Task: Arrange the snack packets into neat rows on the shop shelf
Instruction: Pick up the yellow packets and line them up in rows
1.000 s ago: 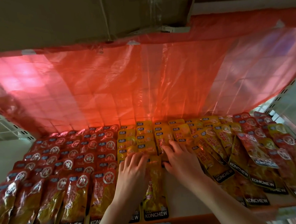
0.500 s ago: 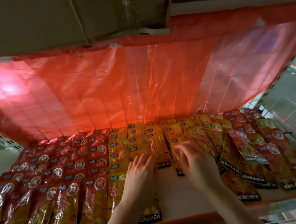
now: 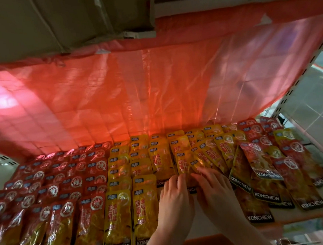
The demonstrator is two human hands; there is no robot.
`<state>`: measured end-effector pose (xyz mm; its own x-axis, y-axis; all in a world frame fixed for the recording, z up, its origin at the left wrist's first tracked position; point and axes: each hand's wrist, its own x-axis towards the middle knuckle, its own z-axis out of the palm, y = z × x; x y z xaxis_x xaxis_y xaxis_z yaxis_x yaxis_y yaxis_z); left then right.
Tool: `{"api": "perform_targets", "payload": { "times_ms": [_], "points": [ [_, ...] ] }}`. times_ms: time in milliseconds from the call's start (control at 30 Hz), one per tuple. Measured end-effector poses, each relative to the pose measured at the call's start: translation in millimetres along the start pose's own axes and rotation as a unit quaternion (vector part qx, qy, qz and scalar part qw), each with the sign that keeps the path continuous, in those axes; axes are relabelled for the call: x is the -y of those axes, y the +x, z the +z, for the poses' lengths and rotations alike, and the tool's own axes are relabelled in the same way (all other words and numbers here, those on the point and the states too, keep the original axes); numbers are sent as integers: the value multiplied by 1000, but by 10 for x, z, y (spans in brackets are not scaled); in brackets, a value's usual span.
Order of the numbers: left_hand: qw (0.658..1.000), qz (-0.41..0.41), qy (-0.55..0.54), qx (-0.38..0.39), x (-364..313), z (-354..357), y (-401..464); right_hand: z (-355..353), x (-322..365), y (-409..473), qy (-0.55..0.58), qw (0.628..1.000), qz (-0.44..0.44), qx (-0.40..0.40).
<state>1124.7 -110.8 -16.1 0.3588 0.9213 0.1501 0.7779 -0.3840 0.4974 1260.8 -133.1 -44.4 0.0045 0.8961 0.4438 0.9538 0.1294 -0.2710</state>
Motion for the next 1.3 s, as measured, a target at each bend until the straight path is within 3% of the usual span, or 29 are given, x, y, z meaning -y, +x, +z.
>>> {"api": "perform_targets", "payload": {
  "times_ms": [167, 400, 533, 733, 1000, 1200, 1300],
  "points": [
    [998, -47, 3, -51, -124, 21, 29, 55, 16, 10, -28, 1000, 4, -9],
    [991, -131, -3, -16, -220, 3, 158, 84, 3, 33, -22, 1000, 6, -16],
    [978, -201, -52, -33, -299, 17, 244, 86, -2, 36, -12, 1000, 9, -9],
    [928, -293, -211, -86, -384, 7, 376, 64, -24, 22, 33, 999, 25, -13],
    [896, -291, -320, -97, -329, -180, 254, -4, 3, 50, 86, 996, 14, -23],
    [841, -267, -458, -109, -251, -446, 86, -106, 26, 35, 219, 975, -23, 10],
    [798, -279, -528, -88, -193, -503, -4, -178, 101, 53, 360, 931, 48, 38]
  ]
}}
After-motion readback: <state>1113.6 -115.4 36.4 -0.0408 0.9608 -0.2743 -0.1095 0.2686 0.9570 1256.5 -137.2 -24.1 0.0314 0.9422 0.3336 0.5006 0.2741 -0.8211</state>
